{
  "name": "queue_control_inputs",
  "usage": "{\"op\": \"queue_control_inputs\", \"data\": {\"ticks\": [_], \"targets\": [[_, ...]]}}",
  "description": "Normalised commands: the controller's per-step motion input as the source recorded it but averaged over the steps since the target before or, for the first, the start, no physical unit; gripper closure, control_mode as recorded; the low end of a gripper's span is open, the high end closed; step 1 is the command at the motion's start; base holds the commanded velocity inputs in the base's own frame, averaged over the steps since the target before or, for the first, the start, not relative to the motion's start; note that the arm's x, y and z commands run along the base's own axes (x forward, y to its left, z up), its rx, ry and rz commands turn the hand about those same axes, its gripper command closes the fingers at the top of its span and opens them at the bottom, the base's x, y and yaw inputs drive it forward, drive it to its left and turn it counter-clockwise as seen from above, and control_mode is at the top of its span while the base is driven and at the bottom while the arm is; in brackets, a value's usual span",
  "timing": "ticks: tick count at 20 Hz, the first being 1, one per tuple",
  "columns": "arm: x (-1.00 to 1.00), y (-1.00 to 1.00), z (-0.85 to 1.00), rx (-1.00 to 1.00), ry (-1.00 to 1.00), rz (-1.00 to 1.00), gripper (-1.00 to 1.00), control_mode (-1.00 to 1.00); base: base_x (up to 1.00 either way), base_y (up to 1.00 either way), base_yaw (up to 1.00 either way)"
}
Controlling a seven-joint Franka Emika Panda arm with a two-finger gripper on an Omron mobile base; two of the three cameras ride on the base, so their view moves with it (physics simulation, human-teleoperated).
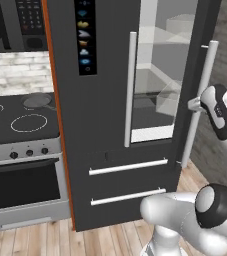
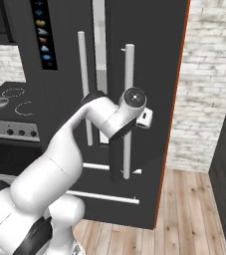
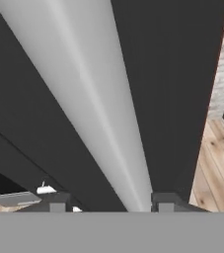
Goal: Place one of the steaks on the plate and the other in the bowl. Then place the bowl in the fridge.
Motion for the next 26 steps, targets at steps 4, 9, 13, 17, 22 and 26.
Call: {"op": "queue_control_inputs", "data": {"ticks": [4,9,13,17,22,26], "targets": [[-0.75,0.06,0.12,-0.07,0.00,-0.10,-1.00,-1.00,0.00,0.00,0.00],[-0.83,0.61,0.22,-0.28,0.01,-0.25,-1.00,-1.00,0.00,0.00,0.00],[0.15,1.00,0.20,-0.52,0.19,-0.14,-1.00,-1.00,0.00,0.00,0.00],[0.63,1.00,0.08,-0.48,0.18,-0.02,-1.00,-1.00,0.00,0.00,0.00],[0.25,1.00,0.03,-0.34,0.14,0.00,-1.00,-1.00,0.00,0.00,0.00],[0.04,0.53,-0.01,-0.14,0.09,0.04,-1.00,-1.00,0.00,0.00,0.00]]}}
